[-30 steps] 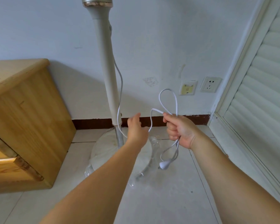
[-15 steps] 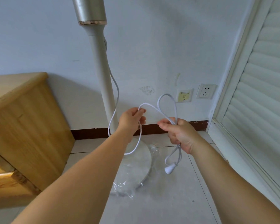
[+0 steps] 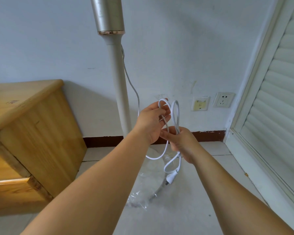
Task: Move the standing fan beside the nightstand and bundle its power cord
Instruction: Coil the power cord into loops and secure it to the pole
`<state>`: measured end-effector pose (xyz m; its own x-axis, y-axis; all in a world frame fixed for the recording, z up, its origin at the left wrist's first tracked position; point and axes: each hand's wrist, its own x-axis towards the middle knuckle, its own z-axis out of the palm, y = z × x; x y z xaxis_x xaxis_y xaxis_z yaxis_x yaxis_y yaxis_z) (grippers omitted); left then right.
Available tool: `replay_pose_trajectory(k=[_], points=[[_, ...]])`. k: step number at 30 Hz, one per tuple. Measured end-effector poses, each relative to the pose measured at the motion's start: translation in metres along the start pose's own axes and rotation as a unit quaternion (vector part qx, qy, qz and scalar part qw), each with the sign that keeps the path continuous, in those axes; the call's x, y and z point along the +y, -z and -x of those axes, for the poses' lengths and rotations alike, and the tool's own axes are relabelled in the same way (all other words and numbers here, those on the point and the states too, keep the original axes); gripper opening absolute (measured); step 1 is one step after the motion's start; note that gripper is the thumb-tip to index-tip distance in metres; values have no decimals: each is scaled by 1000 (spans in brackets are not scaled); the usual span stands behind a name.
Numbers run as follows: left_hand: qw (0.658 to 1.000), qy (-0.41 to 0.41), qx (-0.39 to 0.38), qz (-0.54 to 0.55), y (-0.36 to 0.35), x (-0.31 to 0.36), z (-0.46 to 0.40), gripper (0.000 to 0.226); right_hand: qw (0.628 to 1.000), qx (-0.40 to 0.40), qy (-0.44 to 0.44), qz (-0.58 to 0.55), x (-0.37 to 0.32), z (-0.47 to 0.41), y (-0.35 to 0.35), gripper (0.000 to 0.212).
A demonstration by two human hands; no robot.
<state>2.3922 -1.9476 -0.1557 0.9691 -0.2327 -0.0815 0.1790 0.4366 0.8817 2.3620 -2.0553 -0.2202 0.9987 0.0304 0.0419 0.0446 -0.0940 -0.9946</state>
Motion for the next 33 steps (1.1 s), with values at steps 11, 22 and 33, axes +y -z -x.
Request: replay_pose_trajectory(k=[11,22,33], points=[[918,30,334,-210,43,-29,5,32,952,226,22,-208,-13,-5,7,59],[958,120,257,31,46,-43,11,29,938,156,-21,-310,-15,-3,14,45],[976,33,115,-183,51,-40,32,25,953,147,-87,-252,-25,-19,-11,22]])
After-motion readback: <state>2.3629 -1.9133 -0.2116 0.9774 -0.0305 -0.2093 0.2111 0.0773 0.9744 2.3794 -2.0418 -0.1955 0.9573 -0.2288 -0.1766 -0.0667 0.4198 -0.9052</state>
